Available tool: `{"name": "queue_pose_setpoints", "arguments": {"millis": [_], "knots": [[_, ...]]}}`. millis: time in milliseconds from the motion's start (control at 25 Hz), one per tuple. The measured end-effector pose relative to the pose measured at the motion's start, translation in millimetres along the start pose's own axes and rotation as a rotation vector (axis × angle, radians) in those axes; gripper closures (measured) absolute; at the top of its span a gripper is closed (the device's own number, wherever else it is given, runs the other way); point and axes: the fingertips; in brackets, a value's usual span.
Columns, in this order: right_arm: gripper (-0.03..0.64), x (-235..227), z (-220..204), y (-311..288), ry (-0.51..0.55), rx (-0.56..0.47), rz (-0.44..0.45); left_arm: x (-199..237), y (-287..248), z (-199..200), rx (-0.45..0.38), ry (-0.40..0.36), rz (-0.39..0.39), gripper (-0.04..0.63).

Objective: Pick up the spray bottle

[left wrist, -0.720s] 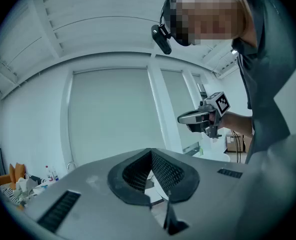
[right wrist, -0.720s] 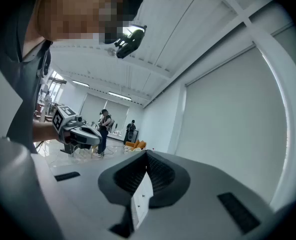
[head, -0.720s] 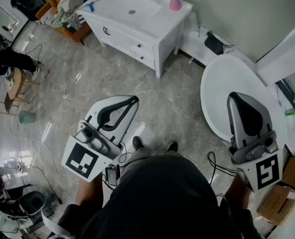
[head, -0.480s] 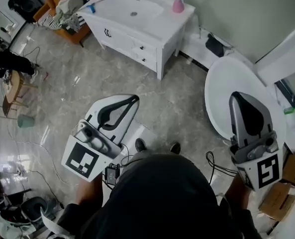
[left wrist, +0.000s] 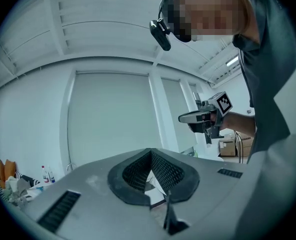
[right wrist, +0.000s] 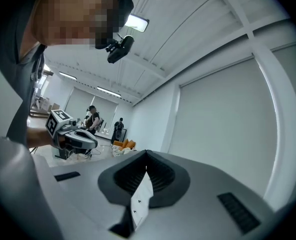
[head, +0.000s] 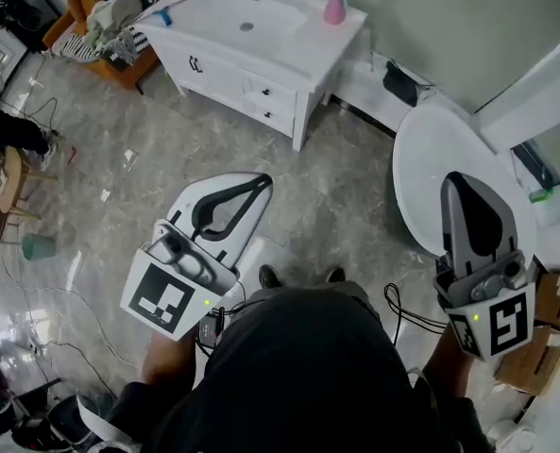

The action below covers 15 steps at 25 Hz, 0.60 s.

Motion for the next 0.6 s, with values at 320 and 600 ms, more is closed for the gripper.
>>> {"name": "queue_pose_setpoints", "arguments": {"millis": [320,600], "knots": [[0.609,-4.0,0.3,-17.4,-0.02,-0.021,0.024,9.0,-21.3,-2.8,0.0,0.015,-0.009,0.591],[0.609,-56.0,-27.9,-2.1,-0.007,-0.028,0.046,-25.2,-69.6,3.1,0.016,-0.01,0.001,0.591]]}}
Point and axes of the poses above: the fingertips, and each gripper's own axes: y backward along the fingers, x to its left, z out of its top, and after that the axes turned 7 degrees about y, right-handed
